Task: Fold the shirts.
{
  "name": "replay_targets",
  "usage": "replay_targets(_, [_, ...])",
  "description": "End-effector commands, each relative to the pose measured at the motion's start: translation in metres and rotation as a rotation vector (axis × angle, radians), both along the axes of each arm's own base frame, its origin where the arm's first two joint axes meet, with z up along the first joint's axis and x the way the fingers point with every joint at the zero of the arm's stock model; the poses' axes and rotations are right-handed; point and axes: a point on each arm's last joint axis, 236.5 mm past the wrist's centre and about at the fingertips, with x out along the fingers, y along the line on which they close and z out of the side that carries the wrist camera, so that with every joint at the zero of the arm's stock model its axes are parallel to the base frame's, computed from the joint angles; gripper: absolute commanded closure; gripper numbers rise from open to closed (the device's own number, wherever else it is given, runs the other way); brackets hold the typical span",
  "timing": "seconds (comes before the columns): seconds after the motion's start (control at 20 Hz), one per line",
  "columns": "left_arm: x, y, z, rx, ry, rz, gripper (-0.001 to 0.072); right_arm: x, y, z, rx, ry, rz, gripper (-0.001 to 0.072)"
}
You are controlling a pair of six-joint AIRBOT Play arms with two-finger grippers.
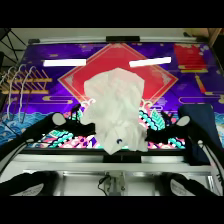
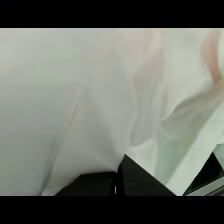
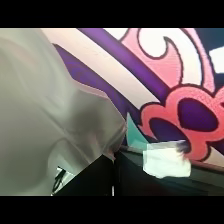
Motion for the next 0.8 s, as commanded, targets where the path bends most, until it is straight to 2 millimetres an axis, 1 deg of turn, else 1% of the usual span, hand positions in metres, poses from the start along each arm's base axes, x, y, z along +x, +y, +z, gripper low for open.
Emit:
replay_targets(0.0, [0.026, 0.003, 0.035, -0.036, -0.122, -0.019, 0.0679, 0.018, 0.023, 0.020, 0.061, -0.059, -0.003, 0.0665])
replay_targets(0.05, [0.040, 0.007, 0.058, -0.052, -0.191, -0.040, 0.0679, 0.029, 0.023, 0.037, 0.063, -0.113, 0.012, 0.0665])
replay_targets(0.1, [0.057, 0.014, 0.090, -0.066, -0.291, -0.064, 0.0679, 0.045, 0.023, 0.060, 0.065, -0.192, 0.029, 0.0665])
replay_targets(0.15, [0.075, 0.022, 0.132, -0.074, -0.423, -0.087, 0.0679, 0.067, 0.024, 0.095, 0.065, -0.321, 0.057, 0.0665])
replay_targets(0.2, [0.095, 0.034, 0.190, -0.073, -0.605, -0.101, 0.0679, 0.089, 0.023, 0.137, 0.057, -0.469, 0.085, 0.0665])
replay_targets(0.25, [0.110, 0.049, 0.255, -0.068, -0.776, -0.069, 0.0679, 0.114, 0.020, 0.192, 0.037, -0.650, 0.096, 0.0665])
replay_targets(0.3, [0.118, 0.070, 0.334, -0.072, -0.959, -0.001, 0.0679, 0.137, 0.014, 0.261, 0.014, -0.849, 0.064, 0.0665])
replay_targets(0.35, [0.115, 0.092, 0.410, -0.082, -1.125, 0.080, 0.0679, 0.152, 0.003, 0.334, -0.012, -1.053, 0.006, 0.0665])
replay_targets(0.4, [0.098, 0.114, 0.489, -0.098, -1.300, 0.169, 0.0679, 0.157, -0.010, 0.419, -0.032, -1.275, -0.079, 0.0666])
replay_targets(0.45, [0.074, 0.132, 0.554, -0.111, -1.449, 0.237, 0.0679, 0.149, -0.023, 0.495, -0.043, -1.472, -0.165, 0.0666])
replay_targets(0.5, [0.045, 0.145, 0.607, -0.121, -1.581, 0.288, 0.0679, 0.128, -0.036, 0.568, -0.052, -1.662, -0.238, 0.0666])
replay_targets(0.55, [0.013, 0.154, 0.650, -0.117, -1.702, 0.316, 0.0679, 0.104, -0.044, 0.621, -0.058, -1.805, -0.285, 0.0666])
replay_targets(0.6, [-0.016, 0.159, 0.679, -0.118, -1.787, 0.336, 0.0679, 0.076, -0.048, 0.663, -0.059, -1.924, -0.317, 0.0666])
replay_targets(0.65, [-0.037, 0.161, 0.697, -0.134, -1.833, 0.354, 0.0679, 0.053, -0.048, 0.691, -0.052, -2.005, -0.331, 0.0665])
replay_targets(0.7, [-0.053, 0.161, 0.709, -0.161, -1.857, 0.372, 0.0679, 0.032, -0.046, 0.710, -0.047, -2.062, -0.332, 0.0666])
replay_targets(0.75, [-0.064, 0.160, 0.713, -0.190, -1.861, 0.382, 0.0679, 0.018, -0.045, 0.720, -0.046, -2.095, -0.331, 0.0665])
